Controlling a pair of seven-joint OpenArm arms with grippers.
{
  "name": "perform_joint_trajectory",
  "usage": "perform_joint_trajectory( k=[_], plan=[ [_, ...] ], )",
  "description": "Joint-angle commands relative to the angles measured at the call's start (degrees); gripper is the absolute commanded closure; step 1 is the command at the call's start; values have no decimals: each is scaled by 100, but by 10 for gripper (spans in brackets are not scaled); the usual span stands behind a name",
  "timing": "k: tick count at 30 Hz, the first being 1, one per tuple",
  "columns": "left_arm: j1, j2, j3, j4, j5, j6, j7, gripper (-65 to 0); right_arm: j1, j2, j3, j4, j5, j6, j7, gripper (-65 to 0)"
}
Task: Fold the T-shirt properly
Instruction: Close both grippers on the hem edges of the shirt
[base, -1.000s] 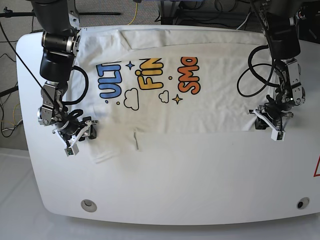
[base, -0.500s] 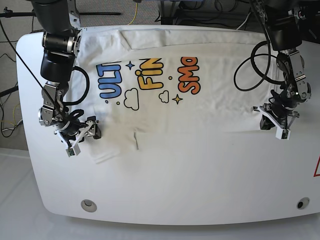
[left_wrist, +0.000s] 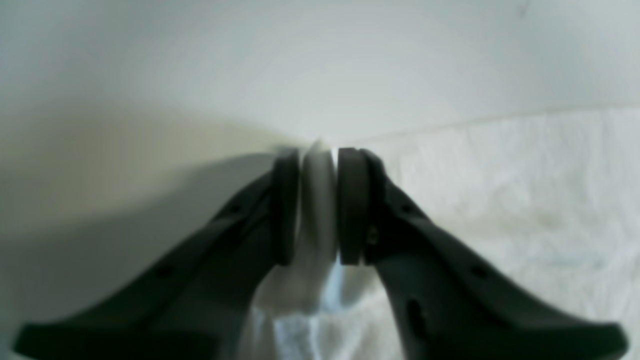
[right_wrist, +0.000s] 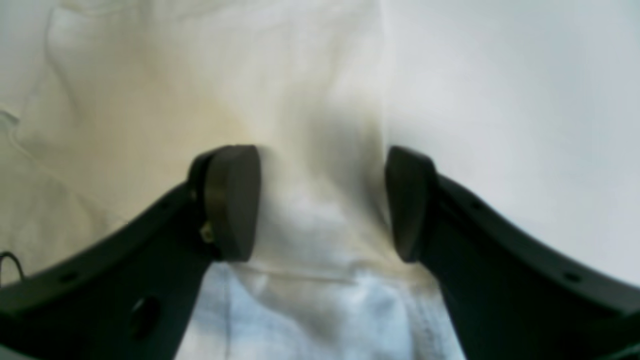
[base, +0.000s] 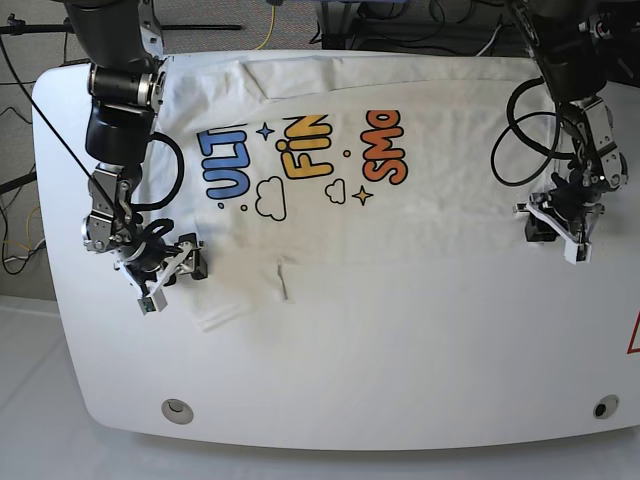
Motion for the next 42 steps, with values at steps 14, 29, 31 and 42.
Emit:
perform_joint_trajectory(
  k=[14,29,31,42],
  plan=[
    [60,-147,149,894,175,131,35,-417,22,36,19,124,-52,107,-121,0],
    [137,-272,120,1643,95,121,223,-42,-50,66,23,799,-64,127,-640,0],
    [154,-272,108,1661,99,122,235,-35,-63,74,22,920,-56,129,-721,0],
    [187,-209,75,1596,103,122,138,0,-130,43,24,1487,-14,130,-858,0]
  ],
)
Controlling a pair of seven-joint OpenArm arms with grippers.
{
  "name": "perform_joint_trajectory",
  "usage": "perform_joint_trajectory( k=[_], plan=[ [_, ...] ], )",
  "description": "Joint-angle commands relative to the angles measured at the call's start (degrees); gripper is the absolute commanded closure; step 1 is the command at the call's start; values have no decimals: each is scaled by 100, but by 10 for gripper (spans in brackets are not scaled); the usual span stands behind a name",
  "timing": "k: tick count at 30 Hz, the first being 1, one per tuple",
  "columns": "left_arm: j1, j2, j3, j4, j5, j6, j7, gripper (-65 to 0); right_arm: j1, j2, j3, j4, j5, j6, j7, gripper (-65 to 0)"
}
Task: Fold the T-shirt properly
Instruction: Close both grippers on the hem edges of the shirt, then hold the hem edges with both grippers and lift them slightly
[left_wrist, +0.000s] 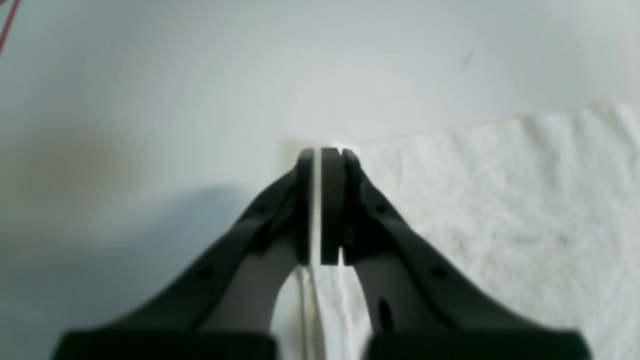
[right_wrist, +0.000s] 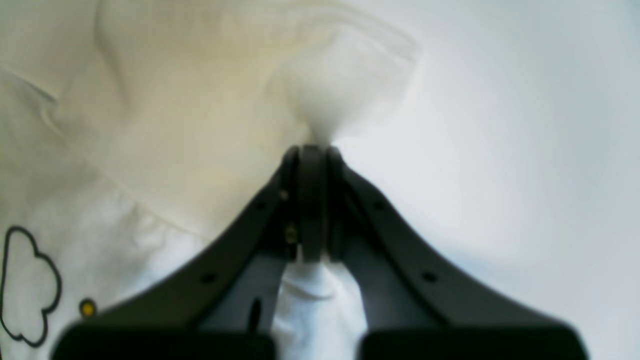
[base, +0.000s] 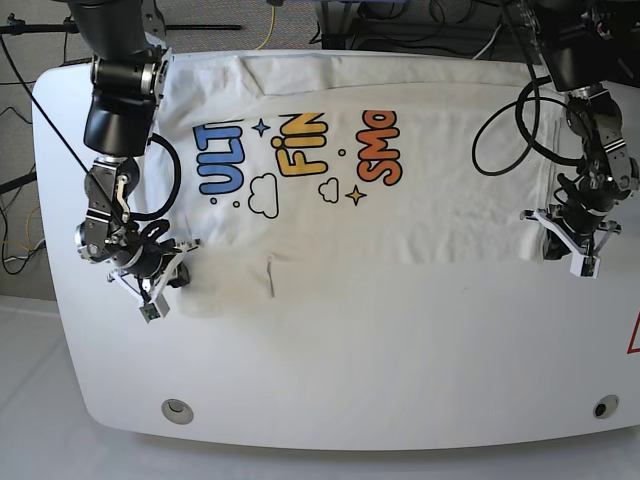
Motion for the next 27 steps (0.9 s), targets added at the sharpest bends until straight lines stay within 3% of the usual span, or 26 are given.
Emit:
perform_joint_trajectory(
  k=[1,15,22,27],
  plan=[
    [-172,-133,-25,59,-99,-2,-218,0,143,65,13,114,42,29,128,0],
    [-231,-117,-55,60,-58,35,-150,-11,160,49,29,-391,0,118,262,0],
    [-258,-112,-60,26,25,61,-5,-268,143,42,13,-387,-34,139,250,0],
    [-364,-138,-91,-90,123,-84,-261,-429,130,40,-15,-266,-42,139,175,0]
  ],
)
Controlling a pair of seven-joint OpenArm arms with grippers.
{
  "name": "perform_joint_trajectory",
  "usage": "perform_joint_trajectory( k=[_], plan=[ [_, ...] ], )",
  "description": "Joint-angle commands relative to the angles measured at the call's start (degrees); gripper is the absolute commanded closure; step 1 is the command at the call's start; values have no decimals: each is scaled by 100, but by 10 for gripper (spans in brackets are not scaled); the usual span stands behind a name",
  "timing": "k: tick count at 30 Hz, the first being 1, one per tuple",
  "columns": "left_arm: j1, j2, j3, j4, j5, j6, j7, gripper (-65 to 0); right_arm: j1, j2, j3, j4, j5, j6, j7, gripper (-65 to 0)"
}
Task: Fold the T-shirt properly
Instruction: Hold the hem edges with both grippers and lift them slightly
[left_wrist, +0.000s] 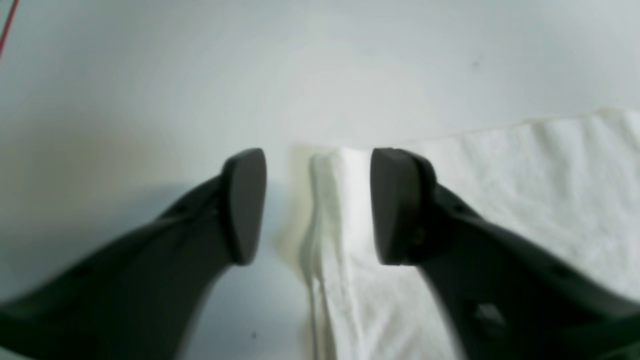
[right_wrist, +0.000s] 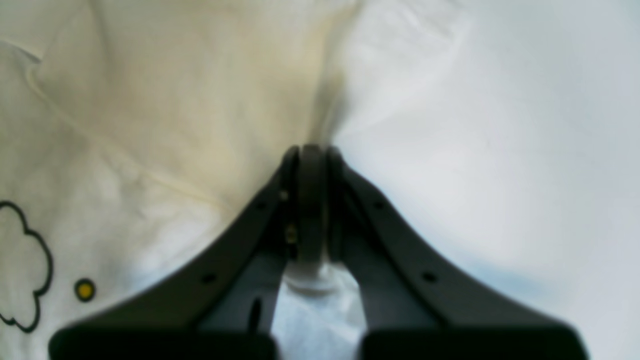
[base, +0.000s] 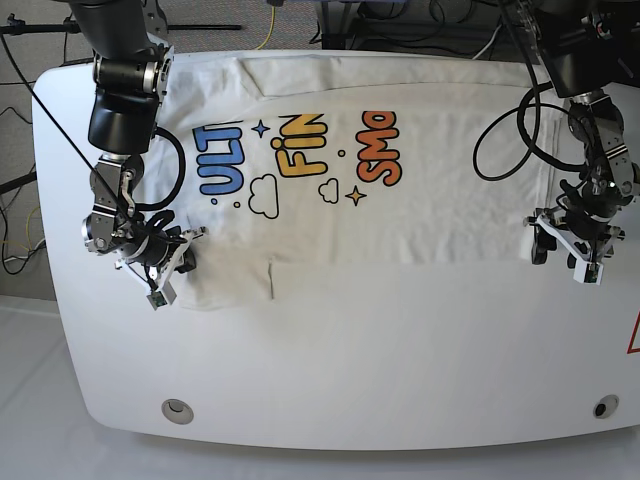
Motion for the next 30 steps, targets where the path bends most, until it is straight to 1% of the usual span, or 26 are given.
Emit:
perform_joint_trajectory(
  k=[1,3,5,7,13,21,25,27,30],
  plan=[
    [-199,-121,-49,-37,-12,-80,-253,-452,156,83,-4,147,57,32,108,0],
    [-271,-126,-84,-185,4,-149,-322,-478,154,80,-7,146,51,32,102,0],
    [-354,-136,-127,-367,3,-214,-380,-490,157,78,-6,146,58,32,104,0],
    [-584,-134,-183,-785,-81,-274,-494,-501,147,62,-25,121,16,32,104,0],
    [-780,-154,-250,-1215,-106,-271,-654,-510,149,59,-36,155,27,32,98,0],
    [-821,-149,-265,-1370,-110,-329,-742,-526,165,59,-38,177,19,32,44,0],
    [-852,-122,-231,-1408,-110,-330,-758,-529,167,55,-52,185,-3,32,26,0],
    [-828,-76,-61,-1507,-118,-360,-731,-521,134,43,-64,180,-33,32,31,0],
    [-835,-41,-16,-1544,-114,-356,-722,-519,138,40,-73,187,-46,32,18,0]
  ],
)
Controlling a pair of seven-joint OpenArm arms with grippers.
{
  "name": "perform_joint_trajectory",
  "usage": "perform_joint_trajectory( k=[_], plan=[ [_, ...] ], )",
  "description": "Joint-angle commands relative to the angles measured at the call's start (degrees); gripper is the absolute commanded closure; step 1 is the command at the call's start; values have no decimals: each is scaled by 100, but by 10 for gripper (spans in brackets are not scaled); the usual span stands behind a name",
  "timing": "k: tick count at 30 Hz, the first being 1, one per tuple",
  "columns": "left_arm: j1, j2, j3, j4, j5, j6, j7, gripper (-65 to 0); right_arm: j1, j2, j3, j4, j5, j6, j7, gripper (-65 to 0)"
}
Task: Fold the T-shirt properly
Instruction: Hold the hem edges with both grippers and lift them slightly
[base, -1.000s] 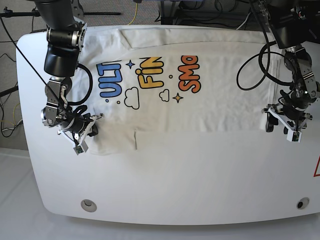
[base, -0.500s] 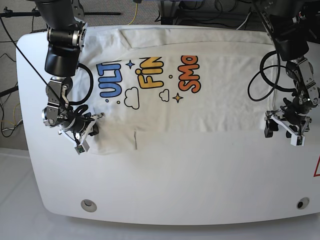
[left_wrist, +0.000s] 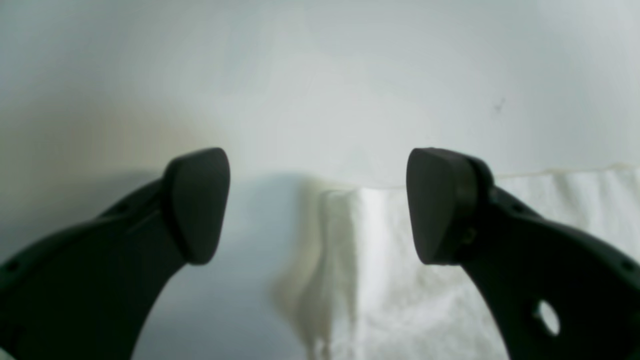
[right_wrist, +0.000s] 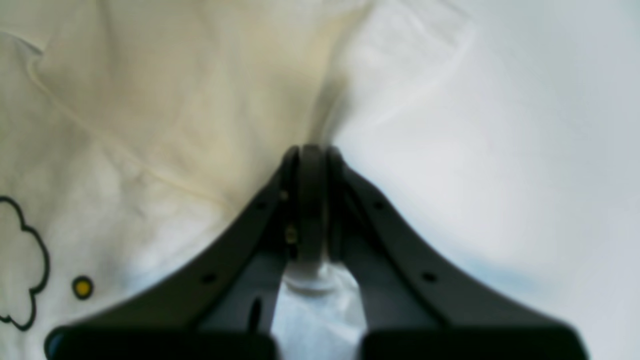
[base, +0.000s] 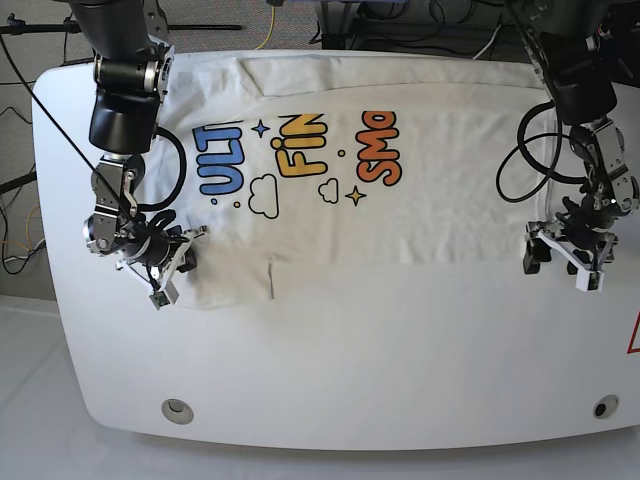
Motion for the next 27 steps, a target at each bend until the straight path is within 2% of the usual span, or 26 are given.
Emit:
perform_joint_trajectory(
  k=[1,15,27],
  plan=[
    [-121,-3,32,38,-110,-42,-108,-518,148,59,-3,125,40,32,66,0],
    [-108,18,149,-259,-149,-52,-138,-502,138,73,10,78,38,32,58,0],
    [-94,35,475,-362,-187,12,-345,-427,164,68,-5,85,2,32,37,0]
  ],
)
